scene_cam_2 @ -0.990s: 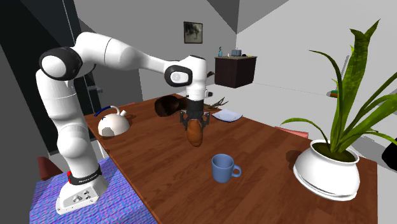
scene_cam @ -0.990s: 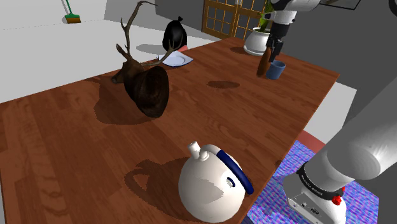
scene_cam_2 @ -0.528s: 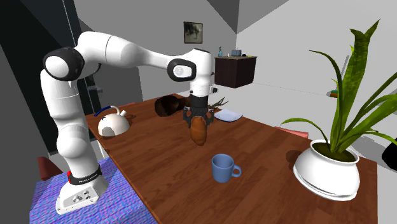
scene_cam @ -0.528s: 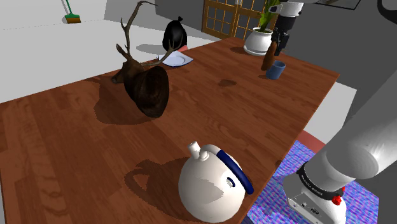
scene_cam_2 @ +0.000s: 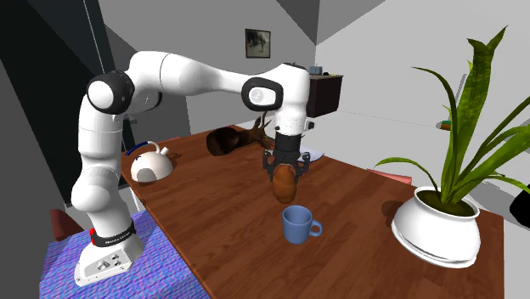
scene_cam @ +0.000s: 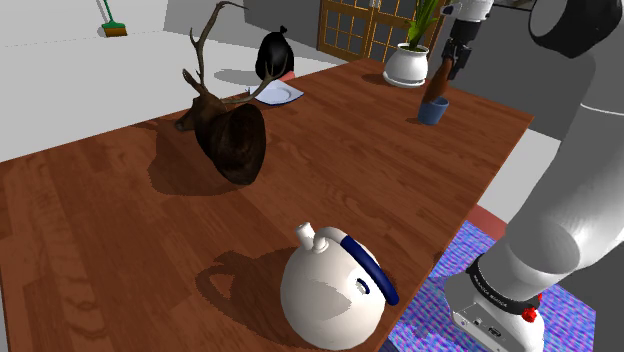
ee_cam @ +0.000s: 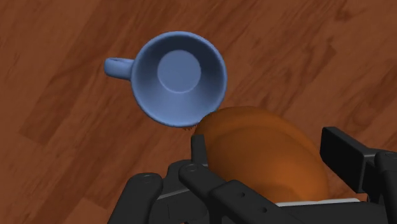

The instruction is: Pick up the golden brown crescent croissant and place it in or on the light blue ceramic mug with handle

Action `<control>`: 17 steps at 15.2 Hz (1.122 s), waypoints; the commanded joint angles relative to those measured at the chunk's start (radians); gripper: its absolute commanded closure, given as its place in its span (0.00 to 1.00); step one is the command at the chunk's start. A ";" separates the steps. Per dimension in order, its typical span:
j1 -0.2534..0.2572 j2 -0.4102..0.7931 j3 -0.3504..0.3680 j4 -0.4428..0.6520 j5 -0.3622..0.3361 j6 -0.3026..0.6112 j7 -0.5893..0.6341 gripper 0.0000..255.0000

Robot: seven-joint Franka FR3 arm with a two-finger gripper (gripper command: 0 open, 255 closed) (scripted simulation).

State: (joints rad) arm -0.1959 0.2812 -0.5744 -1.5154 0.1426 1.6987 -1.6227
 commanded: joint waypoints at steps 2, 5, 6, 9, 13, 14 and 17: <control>-0.079 0.106 -0.010 0.139 0.054 -0.049 -0.076 1.00; -0.178 0.229 -0.007 0.322 0.111 -0.120 -0.134 1.00; -0.219 0.279 -0.002 0.402 0.133 -0.152 -0.151 1.00; -0.207 0.269 -0.001 0.345 0.128 -0.106 -0.153 1.00; -0.193 0.263 -0.001 0.278 0.126 -0.047 -0.156 1.00; -0.190 0.262 -0.001 0.263 0.126 -0.033 -0.157 1.00; -0.182 0.261 0.000 0.220 0.127 0.007 -0.160 1.00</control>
State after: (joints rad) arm -0.3832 0.5405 -0.5766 -1.2672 0.2702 1.6916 -1.7801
